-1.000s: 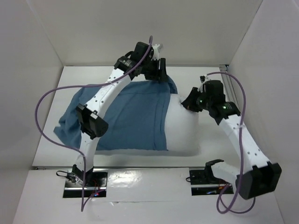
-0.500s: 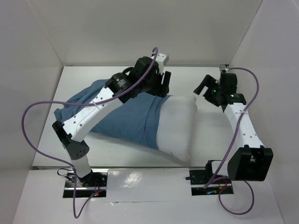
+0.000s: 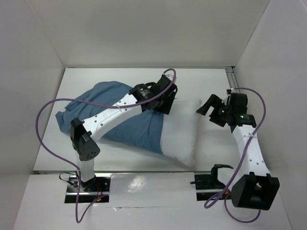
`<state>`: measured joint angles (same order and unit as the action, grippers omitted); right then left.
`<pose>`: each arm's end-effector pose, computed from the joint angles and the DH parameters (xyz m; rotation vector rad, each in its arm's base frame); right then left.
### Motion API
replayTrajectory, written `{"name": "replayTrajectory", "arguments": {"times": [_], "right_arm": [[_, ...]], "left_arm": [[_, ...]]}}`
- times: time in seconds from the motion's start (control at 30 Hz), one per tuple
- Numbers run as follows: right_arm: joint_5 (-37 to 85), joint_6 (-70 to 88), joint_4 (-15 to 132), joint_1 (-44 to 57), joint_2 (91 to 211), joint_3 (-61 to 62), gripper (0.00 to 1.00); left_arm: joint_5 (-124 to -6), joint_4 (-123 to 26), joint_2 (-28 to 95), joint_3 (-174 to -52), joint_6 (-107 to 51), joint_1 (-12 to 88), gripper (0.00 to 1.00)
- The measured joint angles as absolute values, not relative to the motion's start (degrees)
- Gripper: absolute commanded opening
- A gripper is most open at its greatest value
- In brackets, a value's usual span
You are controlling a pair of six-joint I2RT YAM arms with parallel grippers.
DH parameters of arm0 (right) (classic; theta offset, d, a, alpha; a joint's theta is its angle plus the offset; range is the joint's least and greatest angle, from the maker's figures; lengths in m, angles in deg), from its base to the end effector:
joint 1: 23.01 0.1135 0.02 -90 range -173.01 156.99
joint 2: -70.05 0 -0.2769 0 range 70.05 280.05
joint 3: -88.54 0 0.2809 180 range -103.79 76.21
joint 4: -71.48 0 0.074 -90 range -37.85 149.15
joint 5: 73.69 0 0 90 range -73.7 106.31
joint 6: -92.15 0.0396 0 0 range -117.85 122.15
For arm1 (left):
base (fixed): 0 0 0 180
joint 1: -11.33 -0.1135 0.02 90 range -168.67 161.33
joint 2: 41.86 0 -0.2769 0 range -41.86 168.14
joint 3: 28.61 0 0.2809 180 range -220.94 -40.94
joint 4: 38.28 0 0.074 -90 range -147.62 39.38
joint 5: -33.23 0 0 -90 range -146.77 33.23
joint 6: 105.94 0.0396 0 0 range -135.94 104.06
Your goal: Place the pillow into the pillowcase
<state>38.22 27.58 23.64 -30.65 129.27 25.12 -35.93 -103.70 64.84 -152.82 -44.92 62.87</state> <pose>0.2384 -0.0171 0.2955 0.4785 2.2910 0.6005 0.2859 -0.3372 0.3809 0.2960 2.3326 -0.2541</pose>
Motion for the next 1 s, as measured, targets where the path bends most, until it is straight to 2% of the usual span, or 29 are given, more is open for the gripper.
{"name": "replayTrajectory", "arguments": {"times": [0.07,0.2,0.23,0.27,0.33,0.4,0.43,0.53,0.77,0.93,0.97,1.0], "right_arm": [[39.9,27.53,23.18,-30.65,128.53,26.63,1.0],[44.58,27.1,23.21,-30.65,127.44,29.88,0.96],[45.91,27.14,23.49,-30.52,127.13,30.93,0.91],[47.09,27.18,23.73,-30.43,126.85,31.96,0.85],[49.43,27.82,25.28,-30.0,126.17,34.39,0.59],[51.57,29.98,28.3,-28.45,125.45,37.14,0.36],[52.21,31.23,30.57,-27.27,125.08,38.54,0.15],[52.97,38.22,39.88,-23.18,124.88,42.82,0.0],[49.89,51.47,62.99,-14.11,137.08,41.69,0.0],[47.44,54.07,66.29,-13.02,137.08,41.32,0.0],[46.7,54.5,66.81,-13.02,136.49,41.51,0.0],[45.8,54.9,67.4,-12.97,135.55,41.97,0.01]], "left_arm": [[-35.77,-103.83,64.99,-152.73,-44.98,62.96,0.62],[-35.49,-103.78,64.99,-152.53,-45.66,63.27,0.2],[-35.51,-103.87,65.01,-152.53,-45.77,63.33,0.0],[-35.6,-103.96,65.01,-152.55,-45.99,63.4,0.0],[-36.17,-104.59,65.03,-152.84,-45.88,63.47,0.0],[-37.78,-105.4,65.29,-154.02,-45.35,63.71,0.0],[-39.53,-105.95,65.75,-155.55,-44.61,63.92,0.0],[-45.7,-107.41,67.5,-161.14,-42.97,64.69,0.0],[-68.16,-108.53,76.31,-180.31,-41.46,64.45,0.0],[-77.83,-104.07,76.44,-175.72,-42.99,61.65,0.0],[-78.79,-103.52,76.46,-174.59,-43.34,61.1,0.03],[-79.53,-103.19,76.46,-173.52,-43.54,60.65,0.3]]}}
